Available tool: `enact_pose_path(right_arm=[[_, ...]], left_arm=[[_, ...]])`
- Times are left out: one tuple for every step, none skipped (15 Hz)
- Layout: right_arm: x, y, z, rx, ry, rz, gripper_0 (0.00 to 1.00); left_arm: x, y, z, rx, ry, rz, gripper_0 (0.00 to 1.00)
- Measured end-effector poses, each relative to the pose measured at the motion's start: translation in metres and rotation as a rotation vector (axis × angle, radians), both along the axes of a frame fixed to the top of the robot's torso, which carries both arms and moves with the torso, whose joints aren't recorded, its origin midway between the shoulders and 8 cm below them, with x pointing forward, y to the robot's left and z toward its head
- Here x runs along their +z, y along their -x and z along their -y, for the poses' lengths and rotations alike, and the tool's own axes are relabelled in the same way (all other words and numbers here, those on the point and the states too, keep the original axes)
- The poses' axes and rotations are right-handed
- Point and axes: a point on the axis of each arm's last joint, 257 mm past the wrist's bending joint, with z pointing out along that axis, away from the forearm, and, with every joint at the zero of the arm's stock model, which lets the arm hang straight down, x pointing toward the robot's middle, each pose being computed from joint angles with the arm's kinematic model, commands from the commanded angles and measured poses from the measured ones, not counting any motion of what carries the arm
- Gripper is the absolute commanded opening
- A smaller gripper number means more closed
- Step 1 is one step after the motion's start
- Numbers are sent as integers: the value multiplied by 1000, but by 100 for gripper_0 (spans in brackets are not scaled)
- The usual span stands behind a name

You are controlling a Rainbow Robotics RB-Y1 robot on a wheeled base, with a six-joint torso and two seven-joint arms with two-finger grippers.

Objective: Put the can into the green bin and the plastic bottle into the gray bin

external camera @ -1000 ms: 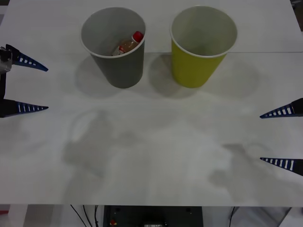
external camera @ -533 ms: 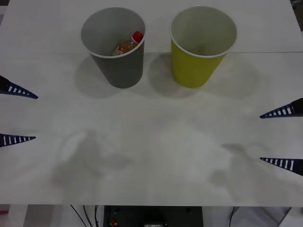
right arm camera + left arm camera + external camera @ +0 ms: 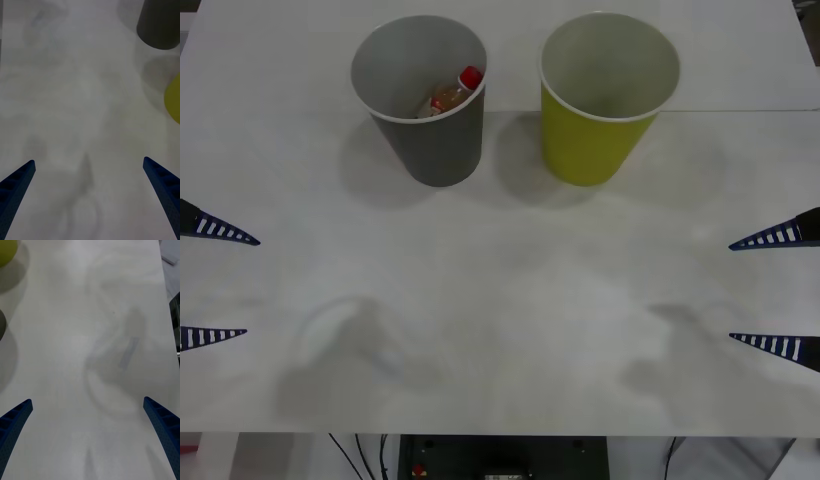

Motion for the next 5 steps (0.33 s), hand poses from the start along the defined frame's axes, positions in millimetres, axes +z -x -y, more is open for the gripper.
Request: enact_pose_path(right_arm=[[0,0,0,0,0,0,100],[0,0,0,0,0,0,100],[0,0,0,0,0,0,100],[0,0,0,0,0,0,100],[0,0,0,0,0,0,100]], left_arm=[[0,-1,2,-6,0,2,100],[2,-2,4,-13,2,8,100],[4,-3,5,-17,3,13,100],[4,-3,5,-18,4,13,100],[4,-3,5,-18,4,14,100]])
